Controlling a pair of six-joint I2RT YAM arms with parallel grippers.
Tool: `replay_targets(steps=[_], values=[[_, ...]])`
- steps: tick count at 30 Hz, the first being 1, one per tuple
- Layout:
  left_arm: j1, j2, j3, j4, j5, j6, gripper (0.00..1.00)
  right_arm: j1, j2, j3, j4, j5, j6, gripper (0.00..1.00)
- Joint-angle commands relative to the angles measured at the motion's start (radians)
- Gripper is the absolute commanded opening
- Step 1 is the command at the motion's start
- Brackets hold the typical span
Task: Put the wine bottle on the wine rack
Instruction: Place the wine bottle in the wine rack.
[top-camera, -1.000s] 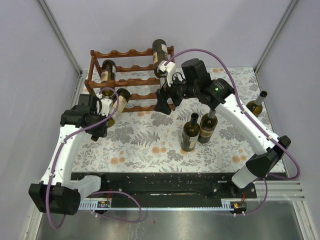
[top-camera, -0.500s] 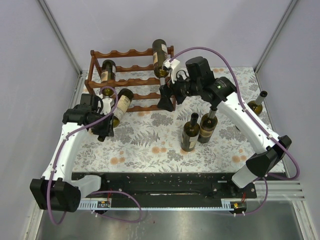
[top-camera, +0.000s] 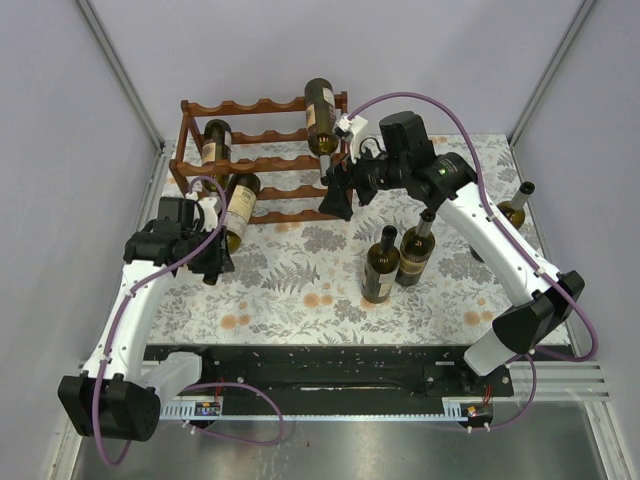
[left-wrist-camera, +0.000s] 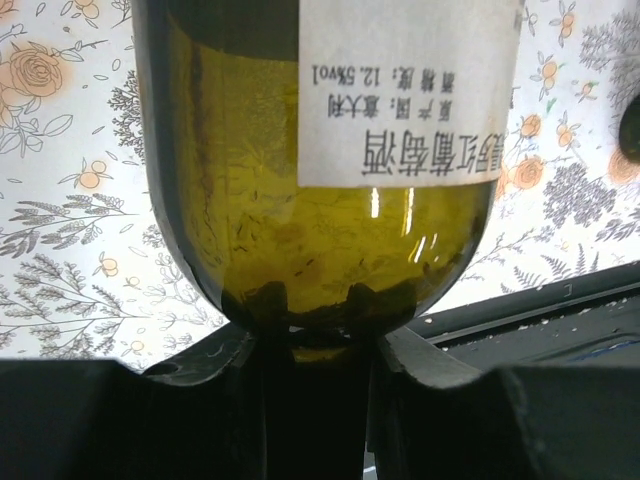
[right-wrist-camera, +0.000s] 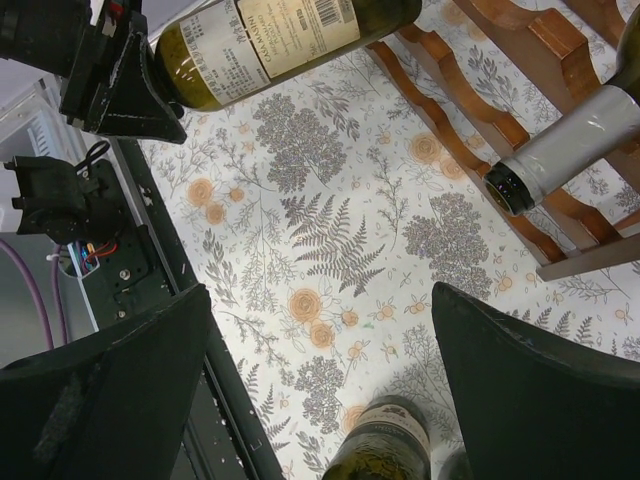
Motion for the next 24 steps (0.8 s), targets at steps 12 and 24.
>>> replay_targets(steps=[12, 24], values=[[-0.001, -0.028, -0.084, 0.397, 0.145, -0.200, 0.00, -0.020, -0.047, -0.026, 0.053, -0.048, 0.018, 0.99], [-0.079, 0.034, -0.159, 0.642, 0.160, -0.337, 0.00, -0.025, -0.051, -0.037, 0.054, -0.065, 0.017, 1.00]])
